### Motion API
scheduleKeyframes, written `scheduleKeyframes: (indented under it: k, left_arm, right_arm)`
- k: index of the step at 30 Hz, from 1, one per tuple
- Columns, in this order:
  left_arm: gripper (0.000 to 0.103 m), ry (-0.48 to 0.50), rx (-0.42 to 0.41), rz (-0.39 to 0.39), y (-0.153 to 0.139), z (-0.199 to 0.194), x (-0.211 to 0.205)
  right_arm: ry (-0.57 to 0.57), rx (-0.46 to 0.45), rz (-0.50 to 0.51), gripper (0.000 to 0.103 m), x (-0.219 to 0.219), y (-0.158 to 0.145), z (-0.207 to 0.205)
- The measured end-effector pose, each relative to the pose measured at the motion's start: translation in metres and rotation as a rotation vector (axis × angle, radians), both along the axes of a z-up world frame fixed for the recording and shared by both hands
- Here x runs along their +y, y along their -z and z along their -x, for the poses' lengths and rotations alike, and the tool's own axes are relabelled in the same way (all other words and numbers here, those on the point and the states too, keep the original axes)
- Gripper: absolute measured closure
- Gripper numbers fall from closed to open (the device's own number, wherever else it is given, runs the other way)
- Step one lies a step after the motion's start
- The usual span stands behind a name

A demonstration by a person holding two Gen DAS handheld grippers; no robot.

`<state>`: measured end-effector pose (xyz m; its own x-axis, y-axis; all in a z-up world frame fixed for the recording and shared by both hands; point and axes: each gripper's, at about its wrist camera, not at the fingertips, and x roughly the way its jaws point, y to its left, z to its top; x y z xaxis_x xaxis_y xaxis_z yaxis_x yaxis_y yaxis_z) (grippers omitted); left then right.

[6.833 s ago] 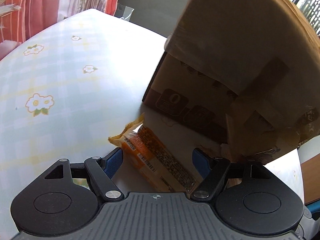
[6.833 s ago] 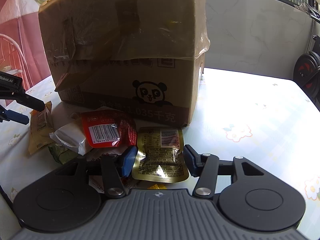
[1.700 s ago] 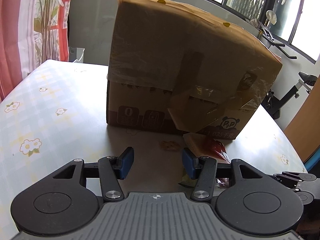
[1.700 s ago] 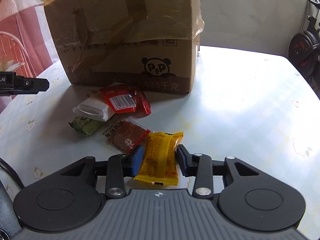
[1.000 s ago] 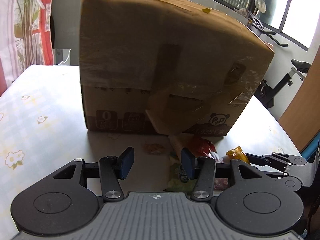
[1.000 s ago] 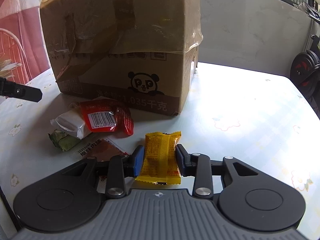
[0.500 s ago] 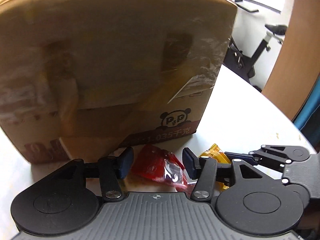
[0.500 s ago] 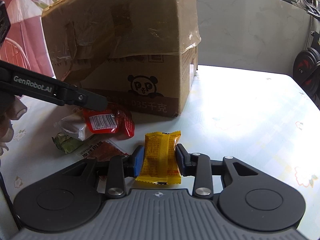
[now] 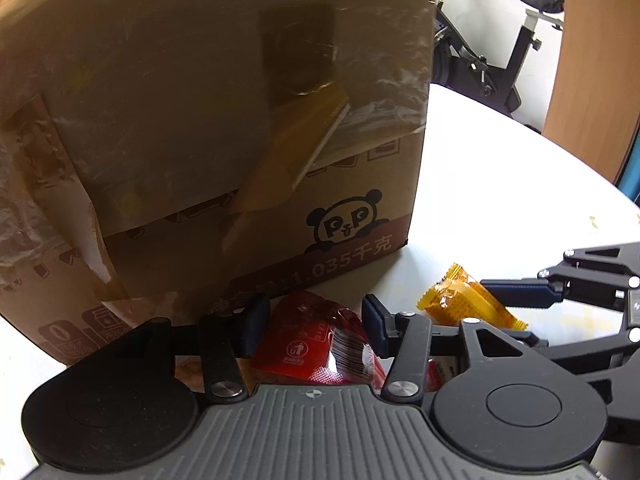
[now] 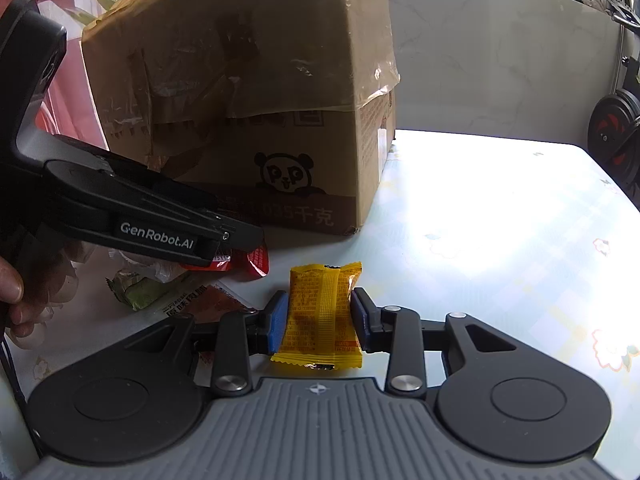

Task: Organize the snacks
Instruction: 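Grasp the red packet with the left tool while the right tool grasps the yellow candy, then lift the red packet and yellow candy and carry them over the box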

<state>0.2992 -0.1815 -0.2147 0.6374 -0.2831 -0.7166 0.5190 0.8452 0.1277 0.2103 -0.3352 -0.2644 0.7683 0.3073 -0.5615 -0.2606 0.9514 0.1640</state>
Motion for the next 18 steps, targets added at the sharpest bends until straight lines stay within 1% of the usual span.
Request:
scheduleKeyframes:
  k: [2,6,7,11,15,18]
  left_arm:
    - [0.076,0.012,-0.018,-0.001,-0.003,0.007,-0.002]
    - [0.087,0.029,-0.048,0.004,-0.008,0.025,0.0]
    - [0.089,0.024,-0.042,0.02,-0.01,0.027,0.004]
    - [0.089,-0.011,-0.037,0.092,-0.019,0.035,0.017]
    - [0.089,-0.032,-0.04,0.15,-0.032,0.043,0.031]
    - [0.089,-0.053,-0.04,0.183,-0.04,0.051,0.043]
  right_arm:
    - [0.0,0.0,-0.002,0.066,0.0,0.0,0.0]
    - [0.0,0.0,-0.001,0.066,0.0,0.0,0.0]
    - [0.0,0.0,-0.002,0.066,-0.001,0.0,0.0]
    - [0.0,0.0,-0.003,0.066,-0.001,0.0,0.0]
    - [0.002,0.0,-0.006,0.066,-0.001,0.0,0.001]
    - [0.001,0.0,-0.027,0.066,-0.004,-0.001,0.002]
